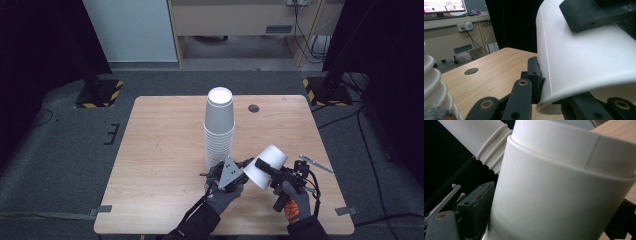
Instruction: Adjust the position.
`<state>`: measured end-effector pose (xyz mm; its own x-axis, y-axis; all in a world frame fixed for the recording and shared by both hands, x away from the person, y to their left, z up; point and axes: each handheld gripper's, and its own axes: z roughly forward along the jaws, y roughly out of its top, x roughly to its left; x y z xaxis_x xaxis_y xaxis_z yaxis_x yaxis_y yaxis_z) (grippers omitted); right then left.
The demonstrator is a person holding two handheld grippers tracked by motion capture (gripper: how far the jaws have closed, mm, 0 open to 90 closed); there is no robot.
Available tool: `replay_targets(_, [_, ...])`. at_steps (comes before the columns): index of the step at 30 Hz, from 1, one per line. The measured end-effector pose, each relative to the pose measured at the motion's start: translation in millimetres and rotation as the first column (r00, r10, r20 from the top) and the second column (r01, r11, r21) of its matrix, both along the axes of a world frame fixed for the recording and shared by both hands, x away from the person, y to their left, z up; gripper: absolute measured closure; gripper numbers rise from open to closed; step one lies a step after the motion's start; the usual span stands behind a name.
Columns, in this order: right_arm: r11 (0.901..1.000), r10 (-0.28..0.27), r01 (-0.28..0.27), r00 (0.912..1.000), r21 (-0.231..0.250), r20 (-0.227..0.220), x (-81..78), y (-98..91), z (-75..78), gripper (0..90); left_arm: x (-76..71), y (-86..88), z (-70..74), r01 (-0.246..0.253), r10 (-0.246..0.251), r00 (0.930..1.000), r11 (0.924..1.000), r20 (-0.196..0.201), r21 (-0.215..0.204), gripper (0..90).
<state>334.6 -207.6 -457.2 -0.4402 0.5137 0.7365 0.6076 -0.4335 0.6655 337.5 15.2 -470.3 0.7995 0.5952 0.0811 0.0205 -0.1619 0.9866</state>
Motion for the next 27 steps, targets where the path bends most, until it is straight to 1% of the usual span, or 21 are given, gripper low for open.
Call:
replay_targets(2, [1.0000,0.007,-0.007,0.9999,-0.003,0.010,0.6,-0.9,0.3,11.2,-0.5,0.7,0.7,0.005,-0.005,1.0000,1.0000,0.000,0.007,83.7])
replay_targets(4, [1.0000,0.001,-0.001,0.9998,-0.009,0.021,0.3,-0.7,0.4,9.9,-1.1,1.4,1.3,0.010,-0.010,0.9999,0.9999,-0.009,0.007,84.1])
replay_targets(6, [0.9995,-0.014,0.015,0.9991,-0.027,0.041,0.2,-0.5,1.1,8.2,-1.9,2.5,2.0,0.012,-0.012,0.9999,0.9999,-0.009,0.008,84.4])
replay_targets(10, [0.9986,-0.031,0.034,0.9967,-0.039,0.075,1.0,-2.0,2.5,6.0,-4.5,4.4,3.3,0.020,-0.020,0.9997,0.9997,-0.015,0.015,84.6])
replay_targets(13, [0.9983,-0.035,0.039,0.9961,-0.043,0.081,1.4,-2.5,2.3,4.6,-5.7,6.1,4.3,0.025,-0.025,0.9995,0.9995,-0.022,0.021,84.7])
replay_targets(14, [0.9971,-0.048,0.053,0.9952,-0.055,0.086,1.1,-2.8,2.4,4.2,-6.0,6.6,4.5,0.026,-0.026,0.9994,0.9994,-0.023,0.022,84.9])
replay_targets(15, [0.9969,-0.050,0.055,0.9948,-0.056,0.089,1.5,-3.2,2.5,4.1,-6.7,7.3,4.9,0.027,-0.027,0.9994,0.9993,-0.023,0.024,84.9])
replay_targets(18, [0.9972,-0.046,0.051,0.9947,-0.055,0.092,2.8,-3.7,1.9,3.2,-7.6,9.7,5.8,0.031,-0.030,0.9991,0.9989,-0.031,0.035,84.8])
replay_targets(20, [0.9936,-0.075,0.083,0.9917,-0.077,0.104,2.9,-4.5,1.5,5.4,-8.4,12.2,6.1,0.036,-0.035,0.9987,0.9987,-0.036,0.036,85.6])
replay_targets(21, [0.9898,-0.098,0.108,0.9889,-0.093,0.112,2.8,-6.4,1.3,8.2,-9.2,14.1,6.6,0.038,-0.036,0.9986,0.9985,-0.038,0.039,85.8])
replay_targets(22, [0.9860,-0.120,0.133,0.9854,-0.101,0.120,3.4,-8.4,0.7,8.3,-9.9,15.8,7.2,0.041,-0.039,0.9985,0.9983,-0.039,0.041,85.9])
replay_targets(27, [0.9765,-0.152,0.168,0.9812,-0.135,0.119,5.7,-17.3,-1.5,8.8,-11.2,22.1,10.5,0.054,-0.051,0.9974,0.9969,-0.051,0.058,86.0])
